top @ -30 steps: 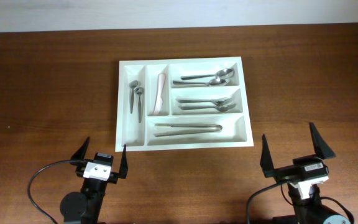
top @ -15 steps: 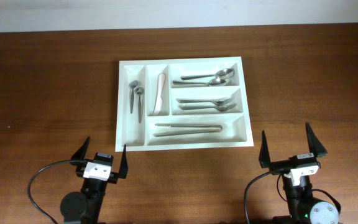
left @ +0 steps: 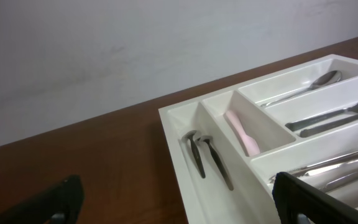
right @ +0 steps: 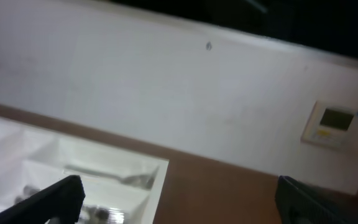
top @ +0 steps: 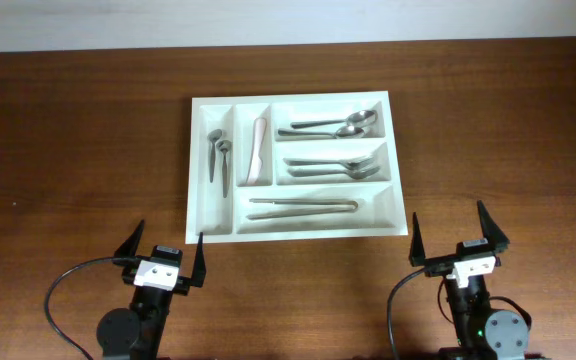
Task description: Pack container
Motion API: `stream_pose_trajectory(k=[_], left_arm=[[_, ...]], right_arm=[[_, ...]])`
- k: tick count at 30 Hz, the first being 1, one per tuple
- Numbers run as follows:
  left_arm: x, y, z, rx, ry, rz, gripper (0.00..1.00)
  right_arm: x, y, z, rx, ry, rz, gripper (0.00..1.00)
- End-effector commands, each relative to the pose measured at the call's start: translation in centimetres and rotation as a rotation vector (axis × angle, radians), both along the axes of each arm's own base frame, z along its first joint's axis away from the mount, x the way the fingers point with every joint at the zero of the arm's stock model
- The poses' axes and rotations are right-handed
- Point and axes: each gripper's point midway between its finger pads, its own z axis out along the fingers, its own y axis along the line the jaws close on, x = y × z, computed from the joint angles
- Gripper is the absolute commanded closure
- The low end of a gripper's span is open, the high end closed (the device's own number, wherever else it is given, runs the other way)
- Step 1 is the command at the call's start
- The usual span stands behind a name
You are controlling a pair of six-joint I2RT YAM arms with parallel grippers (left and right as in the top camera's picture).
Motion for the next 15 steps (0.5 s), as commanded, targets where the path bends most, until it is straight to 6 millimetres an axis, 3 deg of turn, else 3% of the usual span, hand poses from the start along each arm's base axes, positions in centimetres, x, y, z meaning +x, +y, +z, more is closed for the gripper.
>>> stream_pose_trajectory(k=[1,8,15], left_arm=[[0.0,-0.1,-0.1,0.008,-0.005,-0.009,0.01],[0.0,-0.1,-0.1,0.008,-0.005,-0.008,0.01],[0.0,-0.1,-0.1,0.008,-0.005,-0.008,0.01]], right_arm=[[0.1,-0.3,-1.1,0.005,0.041,-0.012,0.01],[0.2,-0.2,-5.5,0.009,0.220,-0.009,0.01],[0.2,-0.2,-5.5,0.009,0.220,-0.009,0.01]])
